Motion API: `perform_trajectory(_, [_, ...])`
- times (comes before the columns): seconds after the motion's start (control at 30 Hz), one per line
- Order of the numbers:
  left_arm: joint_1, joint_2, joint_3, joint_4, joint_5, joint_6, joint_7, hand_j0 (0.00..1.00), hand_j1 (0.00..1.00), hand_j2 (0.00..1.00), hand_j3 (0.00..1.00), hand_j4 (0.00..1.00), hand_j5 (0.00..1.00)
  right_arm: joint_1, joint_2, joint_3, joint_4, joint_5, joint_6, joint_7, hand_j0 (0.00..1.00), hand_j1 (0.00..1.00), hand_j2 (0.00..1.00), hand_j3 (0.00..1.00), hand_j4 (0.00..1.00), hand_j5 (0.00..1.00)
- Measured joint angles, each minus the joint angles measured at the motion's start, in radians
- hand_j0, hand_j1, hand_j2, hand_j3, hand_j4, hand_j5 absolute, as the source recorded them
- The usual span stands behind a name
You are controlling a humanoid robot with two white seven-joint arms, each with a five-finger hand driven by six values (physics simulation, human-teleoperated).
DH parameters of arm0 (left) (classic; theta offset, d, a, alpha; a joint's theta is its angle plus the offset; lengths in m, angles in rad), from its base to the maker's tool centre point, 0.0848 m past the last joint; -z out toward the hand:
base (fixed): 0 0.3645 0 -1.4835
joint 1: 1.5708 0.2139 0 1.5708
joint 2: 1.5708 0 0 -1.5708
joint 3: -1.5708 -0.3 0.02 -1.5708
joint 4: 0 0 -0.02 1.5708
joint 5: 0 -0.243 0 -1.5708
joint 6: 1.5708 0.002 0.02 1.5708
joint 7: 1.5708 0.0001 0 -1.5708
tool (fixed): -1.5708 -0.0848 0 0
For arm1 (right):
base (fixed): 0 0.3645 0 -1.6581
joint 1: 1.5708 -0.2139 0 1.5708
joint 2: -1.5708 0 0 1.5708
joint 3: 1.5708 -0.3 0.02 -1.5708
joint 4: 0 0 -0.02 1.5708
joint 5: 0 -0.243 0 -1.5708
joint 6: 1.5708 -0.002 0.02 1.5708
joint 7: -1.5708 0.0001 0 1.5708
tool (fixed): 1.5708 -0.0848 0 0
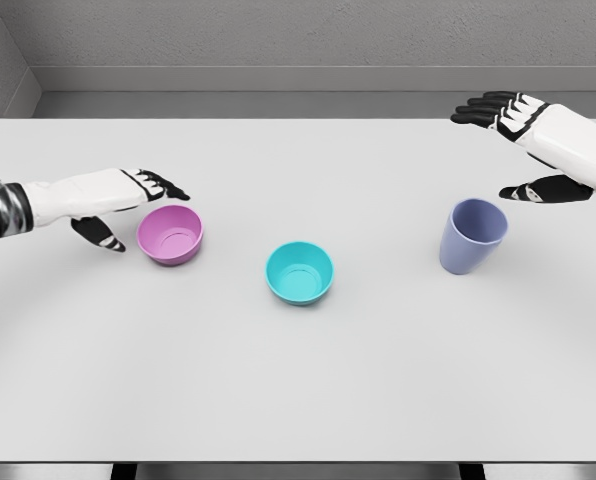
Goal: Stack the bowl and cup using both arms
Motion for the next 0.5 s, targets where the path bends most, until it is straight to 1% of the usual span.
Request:
perform_trajectory(0.43, [-0.003,-0.047,0.002,0.001,-0.003,0.0,-0.064,1.0,1.0,1.0,1.0,1.0,1.0,0.0,0.002,0.001,0.0,-0.001,0.0,0.001,1.0,1.0,1.0,1.0,1.0,1.0])
perform_trajectory(0.5, [-0.015,-0.055,0.001,0.002,-0.002,0.0,-0.066,1.0,1.0,1.0,1.0,1.0,1.0,0.0,0.002,0.001,0.0,-0.001,0.0,0.001,1.0,1.0,1.0,1.0,1.0,1.0])
